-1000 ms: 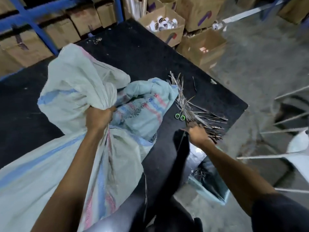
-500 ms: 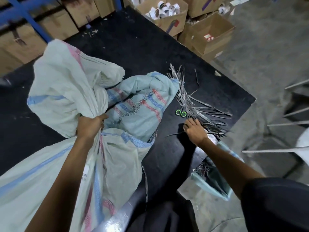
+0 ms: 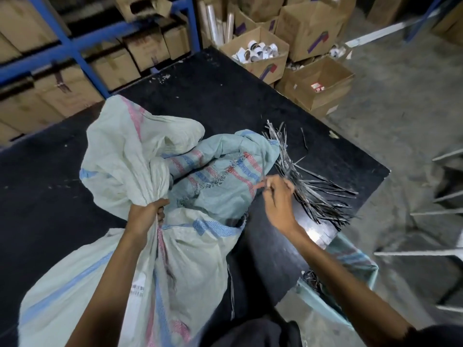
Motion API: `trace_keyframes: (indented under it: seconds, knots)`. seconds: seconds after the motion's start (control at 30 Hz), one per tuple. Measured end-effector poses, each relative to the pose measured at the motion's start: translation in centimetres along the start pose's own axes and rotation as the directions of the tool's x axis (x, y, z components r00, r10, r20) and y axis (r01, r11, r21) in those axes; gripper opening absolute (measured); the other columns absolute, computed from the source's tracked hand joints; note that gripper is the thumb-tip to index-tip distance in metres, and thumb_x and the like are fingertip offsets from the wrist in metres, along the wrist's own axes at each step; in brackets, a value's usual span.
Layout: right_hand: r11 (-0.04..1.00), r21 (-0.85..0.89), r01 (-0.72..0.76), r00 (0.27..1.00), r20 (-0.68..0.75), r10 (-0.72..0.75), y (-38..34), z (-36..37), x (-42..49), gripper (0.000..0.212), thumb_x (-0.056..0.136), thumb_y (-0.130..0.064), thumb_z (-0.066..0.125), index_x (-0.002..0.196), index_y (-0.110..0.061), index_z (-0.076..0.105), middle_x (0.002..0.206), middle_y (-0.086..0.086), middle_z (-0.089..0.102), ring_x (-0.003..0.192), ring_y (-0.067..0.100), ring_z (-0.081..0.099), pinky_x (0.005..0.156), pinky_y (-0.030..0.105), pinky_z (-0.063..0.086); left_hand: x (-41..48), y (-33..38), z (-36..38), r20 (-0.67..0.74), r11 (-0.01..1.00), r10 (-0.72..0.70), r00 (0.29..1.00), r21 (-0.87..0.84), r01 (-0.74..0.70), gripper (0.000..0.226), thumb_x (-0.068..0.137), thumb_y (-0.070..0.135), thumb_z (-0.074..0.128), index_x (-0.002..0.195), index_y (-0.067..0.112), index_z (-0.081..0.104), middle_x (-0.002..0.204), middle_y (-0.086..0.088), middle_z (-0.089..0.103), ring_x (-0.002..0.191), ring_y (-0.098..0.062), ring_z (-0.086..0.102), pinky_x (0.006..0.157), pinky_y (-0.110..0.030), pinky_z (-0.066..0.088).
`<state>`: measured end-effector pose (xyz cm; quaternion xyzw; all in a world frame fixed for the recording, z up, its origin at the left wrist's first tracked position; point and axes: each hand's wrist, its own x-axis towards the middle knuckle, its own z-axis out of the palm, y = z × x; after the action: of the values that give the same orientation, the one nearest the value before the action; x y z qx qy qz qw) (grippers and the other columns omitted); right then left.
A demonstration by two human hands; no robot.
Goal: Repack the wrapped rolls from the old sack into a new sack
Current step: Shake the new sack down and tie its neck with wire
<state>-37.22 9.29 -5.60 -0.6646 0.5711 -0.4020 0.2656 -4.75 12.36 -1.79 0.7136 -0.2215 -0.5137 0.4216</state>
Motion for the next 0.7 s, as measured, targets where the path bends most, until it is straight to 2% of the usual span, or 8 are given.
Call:
trace_keyframes:
  seconds: [0.1,0.2,0.3,0.37,0.43,0.53,0.63,0.7]
  knots:
    - [0.950,0.299,-0.085,0.989,0.141,0.044,-6.1,1.0,1.0,0.010,0.096,-0.006,0.039,0.086,-0.007,0.040,0.061,-0.003,0.056,0.056,0.024,0.055,0.057,0.033,0.046,-1.6,-0.1,-1.8,0.015,0.995,0.019,1.000,-0.103,-0.017,0.022,0.085,0.007,0.074,0.081,0.011,0.053,0.056,-0.003,0.038,0.046,-0.016,0.036,0.045,-0.028,0.034]
    - [0.960,0.250,-0.124,0.973,0.219,0.069,-10.6,3.9,1.4,0.022,0.099,-0.008,0.048,0.077,-0.007,0.045,0.061,-0.007,0.043,0.055,0.008,0.039,0.054,0.024,0.033,-4.2,0.4,-3.3,0.030,0.948,0.040,0.999,-0.316,-0.028,0.025,0.087,0.013,0.072,0.072,0.012,0.053,0.057,-0.004,0.037,0.051,-0.019,0.038,0.051,-0.029,0.041]
    - [0.978,0.101,-0.182,0.933,0.330,0.140,-13.4,7.1,1.6,0.043,0.097,-0.015,0.055,0.060,-0.016,0.033,0.053,-0.006,0.032,0.051,0.009,0.031,0.053,0.030,0.025,-6.6,0.6,-4.7,0.049,0.914,0.098,0.994,-0.400,-0.070,0.038,0.086,0.030,0.077,0.062,0.011,0.055,0.064,-0.007,0.052,0.064,-0.020,0.053,0.076,-0.032,0.049]
    - [0.984,0.058,-0.165,0.911,0.391,0.130,-15.0,8.5,1.4,0.046,0.093,-0.013,0.055,0.057,-0.018,0.027,0.051,-0.003,0.025,0.052,0.011,0.025,0.053,0.033,0.022,-8.2,0.4,-5.3,0.029,0.905,0.153,0.988,-0.406,-0.129,0.038,0.078,0.042,0.082,0.074,0.007,0.069,0.080,-0.008,0.065,0.081,-0.021,0.063,0.091,-0.037,0.047]
    - [0.994,-0.015,-0.105,0.897,0.430,0.102,-16.9,9.5,1.0,0.048,0.089,-0.015,0.057,0.054,-0.019,0.025,0.046,-0.005,0.023,0.051,0.011,0.026,0.053,0.033,0.022,-9.8,0.1,-5.9,-0.014,0.893,0.244,0.970,-0.387,-0.230,0.036,0.086,0.040,0.074,0.107,0.011,0.077,0.107,-0.004,0.074,0.105,-0.017,0.067,0.100,-0.035,0.046]
    - [0.983,-0.178,-0.040,0.855,0.504,0.126,-18.5,10.7,1.0,0.050,0.084,-0.022,0.062,0.049,-0.017,0.025,0.045,-0.002,0.028,0.048,0.014,0.034,0.051,0.031,0.027,-11.5,-0.3,-6.5,-0.110,0.881,0.348,0.931,-0.301,-0.365,0.056,0.091,0.036,0.069,0.143,0.021,0.055,0.142,0.011,0.058,0.131,-0.004,0.053,0.113,-0.029,0.037]
    - [0.979,-0.204,0.018,0.800,0.590,0.108,-20.0,11.9,1.3,0.034,0.083,-0.019,0.059,0.052,-0.011,0.047,0.050,0.005,0.048,0.051,0.021,0.051,0.053,0.034,0.040,-12.7,-0.2,-7.4,-0.181,0.874,0.358,0.916,-0.281,-0.397,0.068,0.086,0.035,0.076,0.147,0.024,0.047,0.142,0.013,0.056,0.128,0.001,0.053,0.106,-0.020,0.039]
    - [0.994,-0.106,0.013,0.769,0.637,0.058,-21.2,12.3,1.4,0.028,0.089,-0.012,0.058,0.062,-0.018,0.064,0.062,-0.001,0.068,0.069,0.017,0.069,0.069,0.034,0.054,-13.2,0.0,-8.0,-0.199,0.867,0.385,0.901,-0.256,-0.428,0.057,0.090,0.026,0.073,0.141,0.030,0.049,0.135,0.020,0.058,0.117,0.012,0.055,0.096,-0.010,0.042]
